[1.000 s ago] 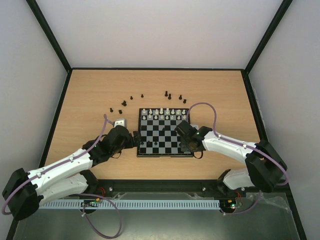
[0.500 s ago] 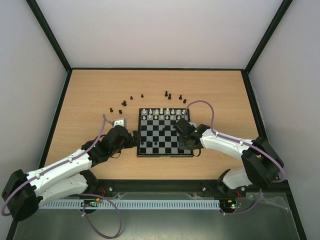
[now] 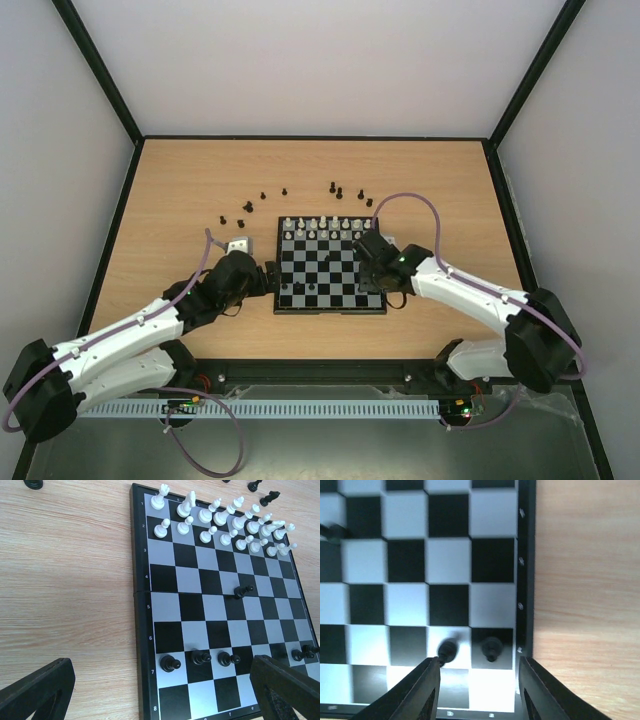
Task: Set up the chess pieces on the board
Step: Move the chess piece to the chessboard.
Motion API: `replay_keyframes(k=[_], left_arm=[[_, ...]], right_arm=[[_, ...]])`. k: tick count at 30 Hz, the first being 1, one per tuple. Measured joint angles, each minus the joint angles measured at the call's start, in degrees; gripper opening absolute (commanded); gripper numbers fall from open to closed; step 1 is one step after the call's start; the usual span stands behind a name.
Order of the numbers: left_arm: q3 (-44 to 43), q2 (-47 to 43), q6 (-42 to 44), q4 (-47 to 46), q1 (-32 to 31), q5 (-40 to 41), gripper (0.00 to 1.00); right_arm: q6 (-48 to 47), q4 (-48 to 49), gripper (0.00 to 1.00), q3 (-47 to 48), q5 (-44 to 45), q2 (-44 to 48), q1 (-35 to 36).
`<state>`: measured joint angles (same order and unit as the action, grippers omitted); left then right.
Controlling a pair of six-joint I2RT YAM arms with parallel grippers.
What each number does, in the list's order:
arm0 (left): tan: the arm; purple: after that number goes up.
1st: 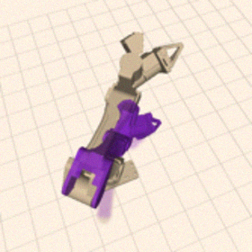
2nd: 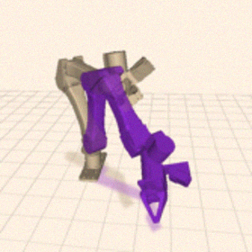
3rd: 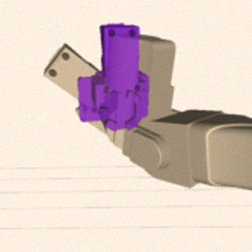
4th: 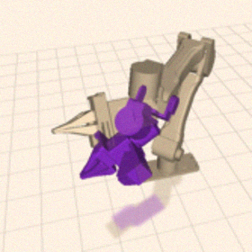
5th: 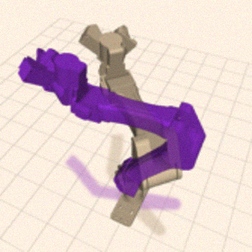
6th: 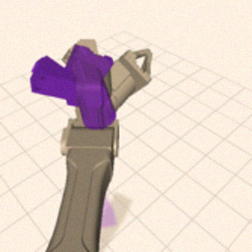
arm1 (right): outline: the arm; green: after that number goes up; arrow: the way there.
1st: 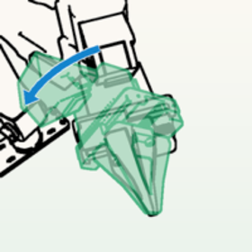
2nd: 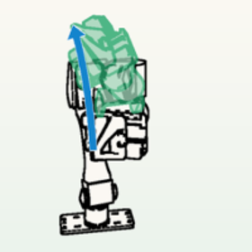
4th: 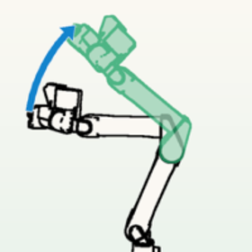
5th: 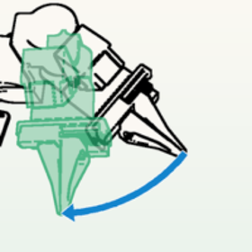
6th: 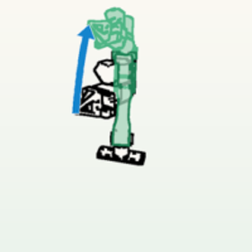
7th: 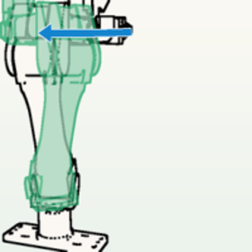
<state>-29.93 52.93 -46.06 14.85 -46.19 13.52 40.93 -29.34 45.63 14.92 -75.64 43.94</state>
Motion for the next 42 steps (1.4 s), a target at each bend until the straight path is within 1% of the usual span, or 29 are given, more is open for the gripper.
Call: replay_keyframes(k=[3, 6, 9, 12, 19, 24, 28, 32, 37, 42], left_arm=[[0.0, 0.2, 0.0, 0.0, 0.0, 0.0, 1.0], [0.0, 0.3, 0.0, 0.1, 0.2, 0.0, 1.0], [0.0, 0.2, -0.3, 0.3, 0.2, 0.3, 0.99], [0.0, -0.4, -0.7, 1.0, 0.5, 0.7, 1.0], [0.4, -1.7, -1.3, 2.2, 1.8, 1.2, 1.0], [1.4, -1.7, -1.7, 2.9, 2.0, 1.4, 1.0], [1.8, -1.8, -1.8, 2.9, 2.1, 1.4, 1.0], [1.8, -1.9, -1.9, 2.9, 2.1, 1.4, 0.99], [1.8, -2.3, -1.9, 2.9, 2.1, 1.4, 1.0], [2.0, -2.8, -2.0, 2.9, 2.1, 1.5, 0.99]], right_arm=[[-1.0, -0.2, 0.47, 3.3, -0.1, 1.5, 0.0], [-2.4, 0.0, 0.47, 7.0, -0.4, 0.7, 0.0], [-4.4, 1.1, 0.44, 10.6, -1.5, -3.4, 0.0], [-5.8, 2.0, 0.42, 12.4, -3.0, -7.9, 0.6], [-7.4, 2.6, 0.38, 17.0, -5.4, -16.6, 6.5], [-7.5, 2.9, 0.37, 19.1, -6.4, -19.6, 9.9], [-7.6, 3.4, 0.33, 20.0, -7.0, -22.0, 11.4], [-7.6, 3.7, 0.31, 20.5, -7.1, -24.1, 12.0], [-7.6, 4.0, 0.24, 21.2, -7.2, -24.9, 12.4], [-7.5, 4.2, 0.24, 21.5, -7.3, -25.3, 12.7]])
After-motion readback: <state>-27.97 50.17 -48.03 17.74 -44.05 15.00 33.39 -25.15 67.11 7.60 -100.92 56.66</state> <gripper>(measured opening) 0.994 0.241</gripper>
